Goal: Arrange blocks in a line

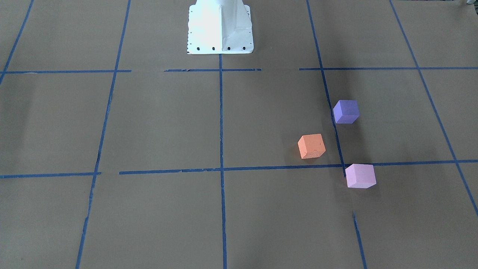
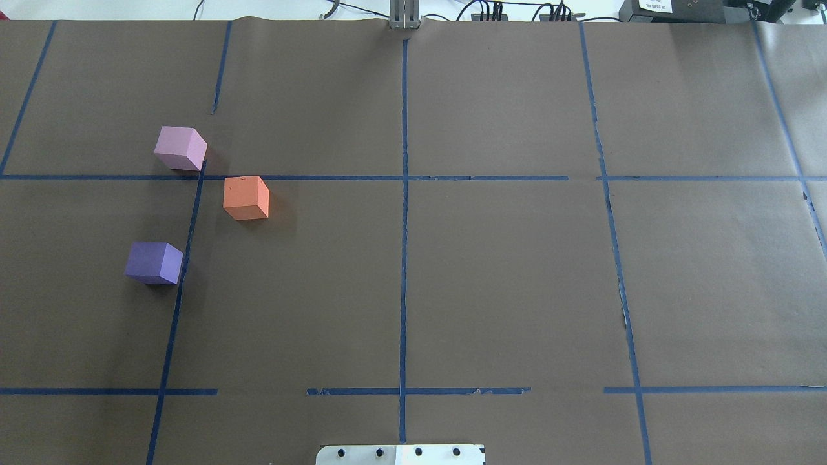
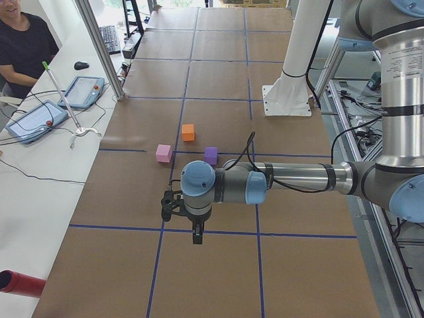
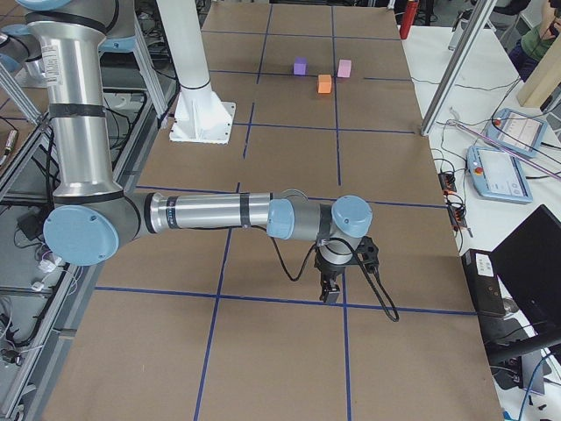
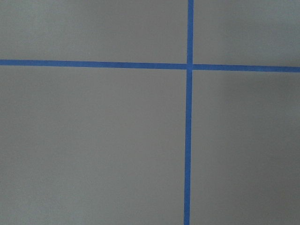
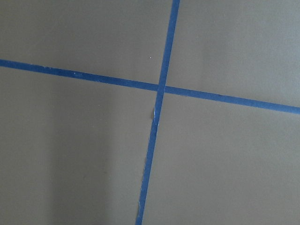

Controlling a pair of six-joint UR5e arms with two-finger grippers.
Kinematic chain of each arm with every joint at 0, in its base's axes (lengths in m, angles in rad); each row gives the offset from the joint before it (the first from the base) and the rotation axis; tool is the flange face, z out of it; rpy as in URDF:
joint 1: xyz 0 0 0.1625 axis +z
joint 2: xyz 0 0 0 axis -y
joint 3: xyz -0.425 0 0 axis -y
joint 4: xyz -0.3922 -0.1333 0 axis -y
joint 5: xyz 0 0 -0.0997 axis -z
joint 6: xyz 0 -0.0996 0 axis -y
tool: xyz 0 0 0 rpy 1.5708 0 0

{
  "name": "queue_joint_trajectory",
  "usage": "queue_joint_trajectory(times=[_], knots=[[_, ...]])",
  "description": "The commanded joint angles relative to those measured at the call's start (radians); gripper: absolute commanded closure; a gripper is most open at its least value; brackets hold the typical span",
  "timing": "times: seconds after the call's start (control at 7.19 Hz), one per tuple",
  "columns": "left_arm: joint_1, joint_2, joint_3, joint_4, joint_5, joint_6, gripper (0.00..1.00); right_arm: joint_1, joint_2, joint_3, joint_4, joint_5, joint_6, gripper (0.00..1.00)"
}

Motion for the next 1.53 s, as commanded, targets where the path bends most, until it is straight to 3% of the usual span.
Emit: queue_joint_trajectory(times=[0.0,1.39], knots=[[0.0,0.0,-0.005,-0.008,0.003,0.011,0.0,0.0,0.0,0.0,0.0,0.0,0.0,0.0],[0.023,-0.008,-0.005,-0.044,0.008,-0.011,0.0,0.0,0.0,0.0,0.0,0.0,0.0,0.0]])
